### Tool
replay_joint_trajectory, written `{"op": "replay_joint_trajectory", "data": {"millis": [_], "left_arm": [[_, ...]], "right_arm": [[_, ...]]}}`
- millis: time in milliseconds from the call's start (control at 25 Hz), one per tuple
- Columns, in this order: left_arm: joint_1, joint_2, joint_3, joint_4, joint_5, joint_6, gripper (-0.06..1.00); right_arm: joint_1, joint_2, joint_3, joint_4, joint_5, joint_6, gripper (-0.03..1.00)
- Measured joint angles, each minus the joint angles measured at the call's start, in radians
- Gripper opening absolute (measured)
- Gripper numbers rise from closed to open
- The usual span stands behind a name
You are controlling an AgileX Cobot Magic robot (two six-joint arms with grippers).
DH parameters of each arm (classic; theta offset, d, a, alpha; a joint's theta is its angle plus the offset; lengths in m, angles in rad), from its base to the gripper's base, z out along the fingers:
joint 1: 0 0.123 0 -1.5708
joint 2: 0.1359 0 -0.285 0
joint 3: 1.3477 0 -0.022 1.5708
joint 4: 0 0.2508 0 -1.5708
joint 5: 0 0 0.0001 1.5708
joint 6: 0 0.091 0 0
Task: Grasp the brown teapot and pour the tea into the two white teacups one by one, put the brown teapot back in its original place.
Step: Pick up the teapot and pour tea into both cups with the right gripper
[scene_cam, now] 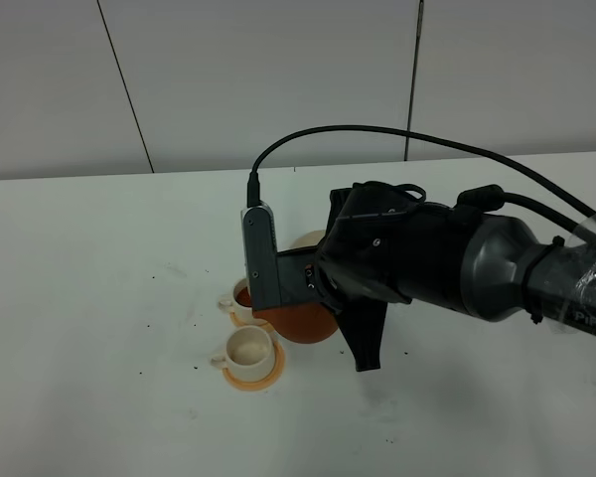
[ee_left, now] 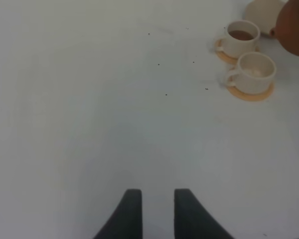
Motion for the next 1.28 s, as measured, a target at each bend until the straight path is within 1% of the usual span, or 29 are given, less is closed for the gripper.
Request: {"op": "replay_joint_trajectory", "data": {"millis": [80, 320, 520, 1080, 1280], "left_arm": [[0.0, 0.0, 0.0, 0.0, 0.0, 0.0, 0.23], [0.0, 0.0, 0.0, 0.0, 0.0, 0.0, 0.23], [0.0, 0.0, 0.0, 0.0, 0.0, 0.0, 0.23], [0.0, 0.0, 0.0, 0.0, 0.0, 0.0, 0.23], [0.0, 0.0, 0.0, 0.0, 0.0, 0.0, 0.23]], "right_arm": [[0.009, 0.0, 0.0, -0.022, 0.001, 0.015, 0.1], [0.028, 0.008, 0.0, -0.045, 0.011, 0.024, 0.1], [0.051, 0.018, 0.0, -0.076, 0.037, 0.033, 0.1], [0.101, 0.03, 0.0, -0.169, 0.038, 0.066, 0.1], [0.109, 0.04, 0.0, -0.178, 0.035, 0.067, 0.1]]}}
